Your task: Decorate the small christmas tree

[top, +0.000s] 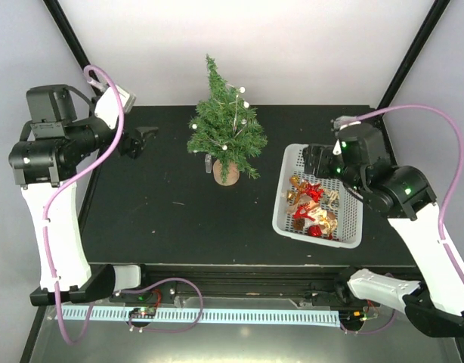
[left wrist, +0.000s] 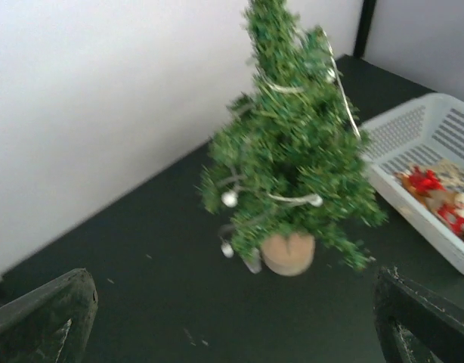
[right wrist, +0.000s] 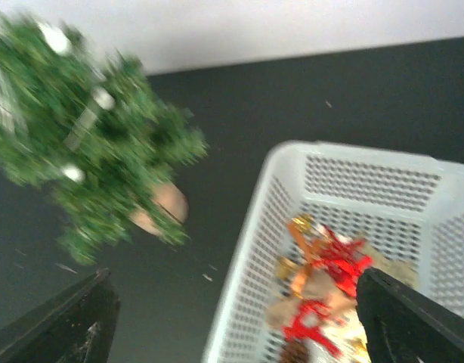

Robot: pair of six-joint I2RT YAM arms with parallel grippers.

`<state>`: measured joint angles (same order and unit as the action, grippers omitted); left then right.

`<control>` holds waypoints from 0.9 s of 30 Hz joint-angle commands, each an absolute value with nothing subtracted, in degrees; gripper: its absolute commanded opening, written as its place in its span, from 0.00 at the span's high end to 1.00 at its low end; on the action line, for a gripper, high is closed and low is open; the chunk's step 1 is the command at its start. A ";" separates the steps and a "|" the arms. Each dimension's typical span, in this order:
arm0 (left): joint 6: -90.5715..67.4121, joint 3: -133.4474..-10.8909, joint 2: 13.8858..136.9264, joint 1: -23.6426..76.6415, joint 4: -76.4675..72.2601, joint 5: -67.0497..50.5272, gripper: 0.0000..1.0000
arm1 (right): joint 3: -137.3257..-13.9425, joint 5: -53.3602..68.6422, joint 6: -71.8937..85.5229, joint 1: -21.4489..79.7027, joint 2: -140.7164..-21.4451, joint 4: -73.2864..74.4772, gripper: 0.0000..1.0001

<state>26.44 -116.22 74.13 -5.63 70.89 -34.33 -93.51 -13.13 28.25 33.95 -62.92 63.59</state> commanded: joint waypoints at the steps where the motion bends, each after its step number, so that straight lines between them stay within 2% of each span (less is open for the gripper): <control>1: 26.58 -112.98 75.32 -5.89 81.71 -38.82 0.01 | -88.68 -17.60 30.04 33.66 -61.76 71.33 0.18; 4: 26.97 -109.16 74.78 -5.85 82.18 -41.74 0.01 | -88.09 -14.11 33.38 33.66 -65.10 75.46 0.42; 6: 28.23 -106.98 74.42 -5.69 82.48 -43.77 0.01 | -86.13 -13.13 35.40 33.69 -65.62 75.30 0.49; 13: 29.44 -100.46 74.25 -4.10 78.97 -40.66 0.01 | -80.10 -0.19 36.49 28.74 -66.26 72.30 0.43; 19: 33.37 -98.67 74.38 -3.49 79.95 -34.56 0.01 | -74.87 9.22 31.51 19.86 -67.87 70.05 0.42; 27: 32.54 -101.51 78.79 -0.67 76.32 -30.23 0.01 | -74.76 13.86 32.13 19.52 -72.03 67.18 0.57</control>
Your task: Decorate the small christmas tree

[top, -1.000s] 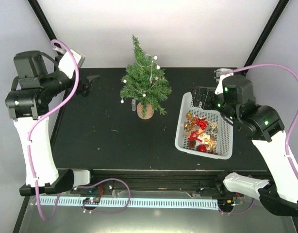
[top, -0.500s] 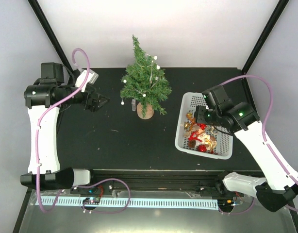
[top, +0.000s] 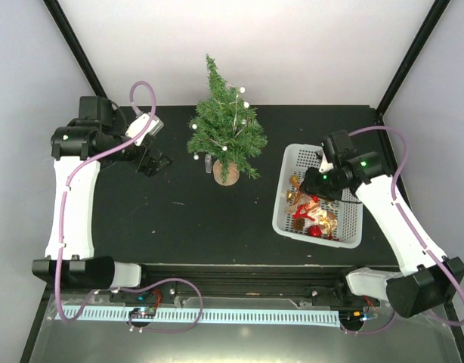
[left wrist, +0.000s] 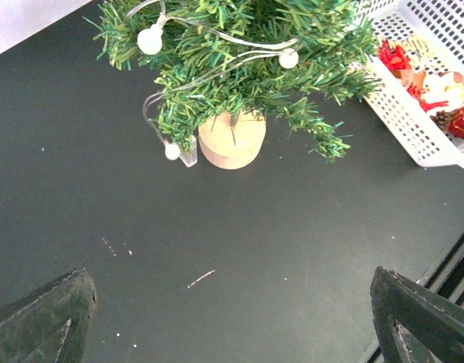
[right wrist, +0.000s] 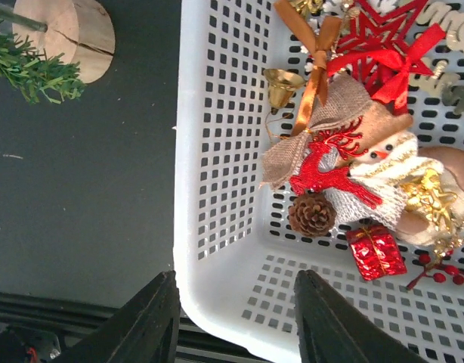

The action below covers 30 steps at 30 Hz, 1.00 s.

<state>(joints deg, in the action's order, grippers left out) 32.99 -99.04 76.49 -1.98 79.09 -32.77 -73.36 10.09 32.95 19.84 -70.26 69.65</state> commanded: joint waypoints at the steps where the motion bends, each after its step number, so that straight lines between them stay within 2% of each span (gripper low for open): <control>1: 31.54 -101.06 79.22 -0.19 74.60 -30.77 0.01 | -75.66 13.96 32.10 19.49 -73.07 67.04 0.57; 11: 28.37 -102.03 89.01 7.17 65.40 -34.95 0.01 | -75.72 11.50 33.30 19.29 -84.82 63.12 0.46; 20: 27.03 -106.41 94.00 10.65 63.65 -31.93 0.01 | -75.13 11.64 32.64 16.58 -91.54 62.53 0.45; 26: 28.29 -110.61 98.24 13.25 65.19 -29.60 0.01 | -78.80 5.68 32.15 16.46 -97.74 63.06 0.46; 30: 28.34 -113.37 99.55 14.10 65.82 -29.76 0.01 | -78.53 3.14 32.42 15.83 -97.90 63.55 0.47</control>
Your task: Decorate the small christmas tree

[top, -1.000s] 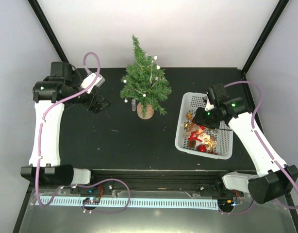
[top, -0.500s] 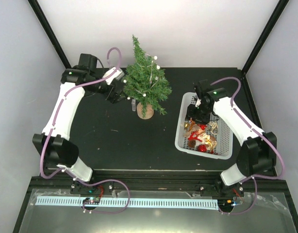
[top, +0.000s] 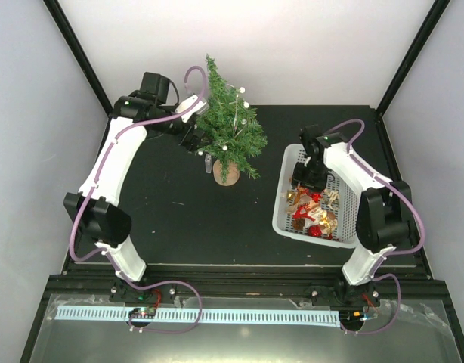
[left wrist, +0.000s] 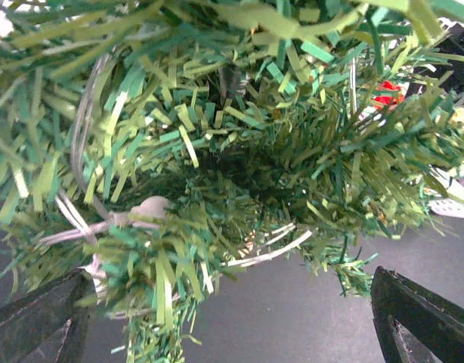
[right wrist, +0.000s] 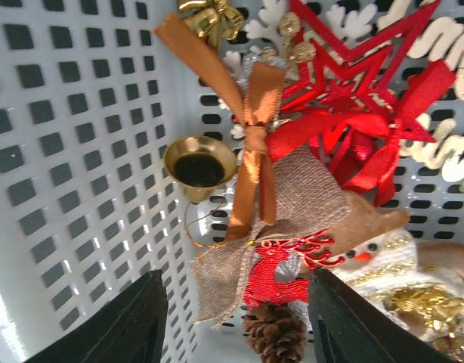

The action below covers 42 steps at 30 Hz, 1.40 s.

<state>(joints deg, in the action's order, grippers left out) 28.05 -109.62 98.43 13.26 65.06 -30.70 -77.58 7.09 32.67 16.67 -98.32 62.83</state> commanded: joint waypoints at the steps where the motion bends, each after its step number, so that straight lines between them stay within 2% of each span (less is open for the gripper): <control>1: 28.34 -113.50 99.51 14.21 65.76 -29.80 0.01 | -77.96 3.43 32.47 15.55 -97.65 63.71 0.47; 6: 28.73 -113.34 99.32 14.24 66.28 -29.67 0.01 | -72.95 3.14 32.10 15.42 -94.28 63.73 0.49; 15: 28.66 -111.18 98.44 14.24 65.72 -30.34 0.01 | -60.35 7.87 34.26 14.20 -89.37 58.18 0.58; 17: 28.49 -111.18 98.44 14.24 65.68 -30.70 0.01 | -59.14 8.78 34.45 13.71 -88.87 57.27 0.56; 18: 28.48 -111.10 98.44 14.24 65.66 -31.02 0.01 | -58.69 9.13 34.50 13.34 -88.58 57.02 0.51; 21: 28.15 -111.01 98.59 14.30 65.72 -31.27 0.01 | -57.28 8.33 34.80 12.12 -87.71 56.51 0.46; 30: 27.80 -109.44 97.98 14.93 65.43 -31.81 0.01 | -55.09 4.96 34.28 8.30 -87.62 56.67 0.41; 34: 27.73 -109.24 98.07 15.28 65.18 -31.65 0.01 | -55.54 3.56 34.08 6.95 -88.54 57.80 0.34; 42: 27.77 -109.99 98.48 15.90 65.09 -31.47 0.01 | -56.14 1.97 32.01 6.33 -92.20 57.43 0.34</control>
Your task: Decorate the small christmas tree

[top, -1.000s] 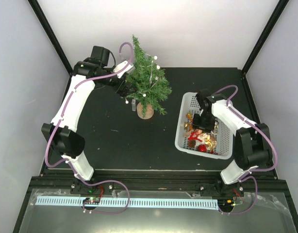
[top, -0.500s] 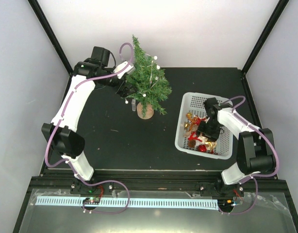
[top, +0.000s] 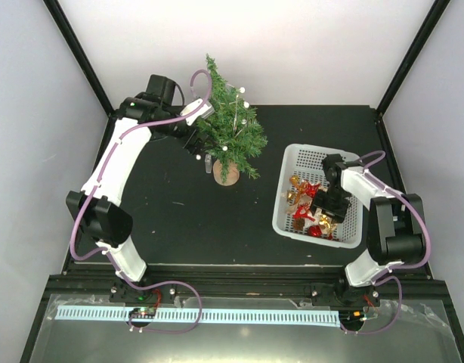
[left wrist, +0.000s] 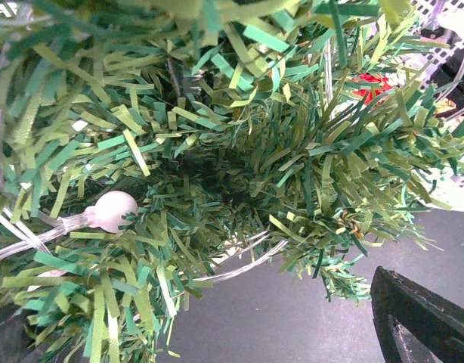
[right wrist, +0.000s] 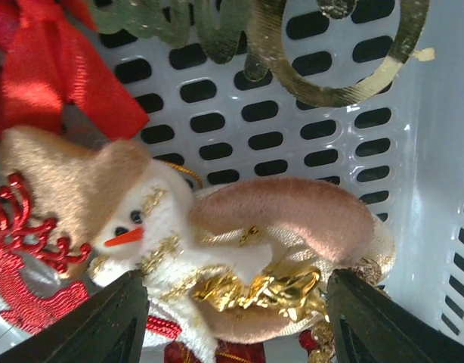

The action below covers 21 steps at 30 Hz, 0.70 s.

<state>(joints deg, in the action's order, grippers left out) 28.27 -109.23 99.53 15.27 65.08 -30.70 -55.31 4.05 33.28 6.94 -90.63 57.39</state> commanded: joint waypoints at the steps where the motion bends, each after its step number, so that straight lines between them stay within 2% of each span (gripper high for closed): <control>1: 27.77 -110.03 98.51 15.91 65.19 -31.42 0.01 | -55.81 2.15 31.99 6.27 -92.29 57.13 0.35; 9: 27.86 -110.02 98.74 16.10 65.13 -31.16 0.01 | -54.50 1.50 33.05 5.78 -91.68 56.01 0.60; 14: 27.86 -110.12 99.03 16.24 65.03 -31.04 0.01 | -54.55 2.31 32.92 5.27 -90.71 55.99 0.85; 21: 27.86 -110.56 99.39 16.43 65.15 -30.95 0.01 | -57.71 -0.07 32.77 4.22 -88.20 57.97 0.87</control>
<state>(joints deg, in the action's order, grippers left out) 28.27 -109.23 99.53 15.75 65.08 -30.68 -55.22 2.42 32.93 5.26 -90.19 56.07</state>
